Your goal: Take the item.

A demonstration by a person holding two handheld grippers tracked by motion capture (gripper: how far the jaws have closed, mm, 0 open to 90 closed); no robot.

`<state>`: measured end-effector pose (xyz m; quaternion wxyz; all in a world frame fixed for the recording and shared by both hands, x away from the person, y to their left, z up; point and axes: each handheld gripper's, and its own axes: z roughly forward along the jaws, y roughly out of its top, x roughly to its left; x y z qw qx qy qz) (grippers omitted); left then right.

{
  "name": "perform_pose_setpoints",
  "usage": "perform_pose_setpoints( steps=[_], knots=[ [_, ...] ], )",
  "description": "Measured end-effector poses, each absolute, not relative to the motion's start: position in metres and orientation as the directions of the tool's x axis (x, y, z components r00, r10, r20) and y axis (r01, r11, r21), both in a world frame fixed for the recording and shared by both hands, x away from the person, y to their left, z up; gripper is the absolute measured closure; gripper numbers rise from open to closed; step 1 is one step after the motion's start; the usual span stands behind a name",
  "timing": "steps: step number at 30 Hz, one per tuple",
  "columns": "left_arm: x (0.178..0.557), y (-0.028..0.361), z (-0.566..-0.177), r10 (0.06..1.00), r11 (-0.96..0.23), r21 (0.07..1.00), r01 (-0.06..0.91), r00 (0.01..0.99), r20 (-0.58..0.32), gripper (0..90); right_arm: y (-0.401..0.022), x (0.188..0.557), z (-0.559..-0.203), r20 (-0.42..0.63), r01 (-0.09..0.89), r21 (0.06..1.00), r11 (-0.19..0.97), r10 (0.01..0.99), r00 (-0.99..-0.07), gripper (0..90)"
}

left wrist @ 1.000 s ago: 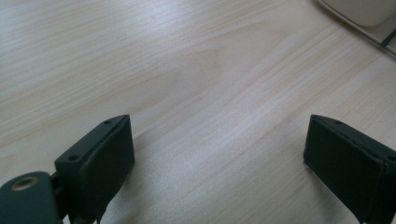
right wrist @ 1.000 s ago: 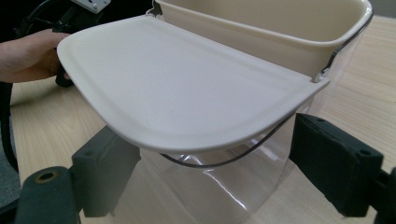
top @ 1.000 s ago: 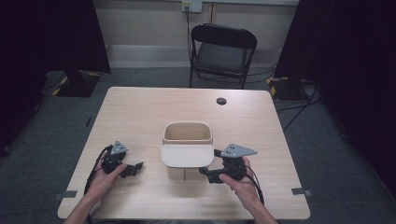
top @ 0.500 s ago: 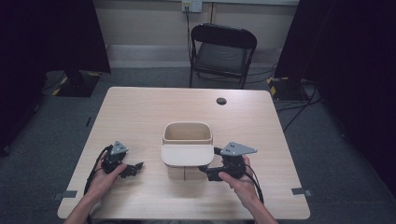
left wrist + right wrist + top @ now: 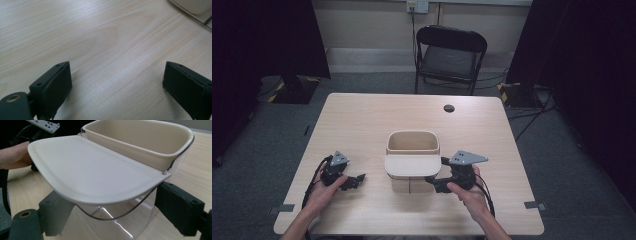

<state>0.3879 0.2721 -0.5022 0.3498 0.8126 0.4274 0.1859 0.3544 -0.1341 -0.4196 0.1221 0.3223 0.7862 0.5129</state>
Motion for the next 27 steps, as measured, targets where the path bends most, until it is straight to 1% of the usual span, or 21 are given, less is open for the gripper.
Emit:
perform_pose_setpoints(
  steps=[27],
  knots=[
    [0.3879,0.2720,-0.5022,0.825,-0.390,0.727,0.565,0.566,0.003,8.1,-0.1372,0.3516,-0.4161,0.125,0.373,0.894,0.249,0.661,-0.740,20.2]
  ],
)
